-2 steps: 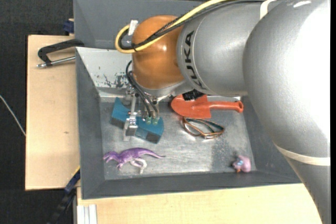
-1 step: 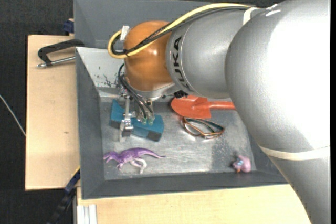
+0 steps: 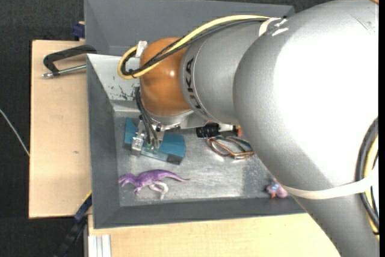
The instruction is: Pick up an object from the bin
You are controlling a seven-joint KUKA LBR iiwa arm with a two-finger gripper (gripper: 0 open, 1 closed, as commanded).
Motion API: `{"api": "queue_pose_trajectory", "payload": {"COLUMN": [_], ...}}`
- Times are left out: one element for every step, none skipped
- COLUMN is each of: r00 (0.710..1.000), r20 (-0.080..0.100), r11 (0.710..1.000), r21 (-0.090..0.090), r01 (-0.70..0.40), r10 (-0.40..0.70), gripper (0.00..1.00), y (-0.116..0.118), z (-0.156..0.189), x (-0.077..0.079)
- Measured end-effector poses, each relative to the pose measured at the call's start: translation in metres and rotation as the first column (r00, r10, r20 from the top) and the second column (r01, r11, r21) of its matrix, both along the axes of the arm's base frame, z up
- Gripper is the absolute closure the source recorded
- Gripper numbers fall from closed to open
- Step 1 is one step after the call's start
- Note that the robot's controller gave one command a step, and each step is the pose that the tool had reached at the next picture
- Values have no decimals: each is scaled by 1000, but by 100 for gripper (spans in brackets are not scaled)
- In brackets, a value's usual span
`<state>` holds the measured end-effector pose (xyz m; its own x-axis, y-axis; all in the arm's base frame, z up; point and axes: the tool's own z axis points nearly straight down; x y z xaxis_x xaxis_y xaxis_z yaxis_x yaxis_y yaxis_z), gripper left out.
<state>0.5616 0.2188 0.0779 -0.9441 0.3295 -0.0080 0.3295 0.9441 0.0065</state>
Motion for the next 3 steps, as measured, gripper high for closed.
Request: {"api": "queue_pose_trajectory", "payload": {"r00": [1000,1000,1000], "r20": [0,-18,-1], "r11": [1000,1000,1000], "r21": [0,-6,2], "r01": [0,6,21], "r10": [0,-6,-21], "gripper": [100,100,100], "y": [0,-1,4], "z": [0,34,58], "x": [0,1,7]}}
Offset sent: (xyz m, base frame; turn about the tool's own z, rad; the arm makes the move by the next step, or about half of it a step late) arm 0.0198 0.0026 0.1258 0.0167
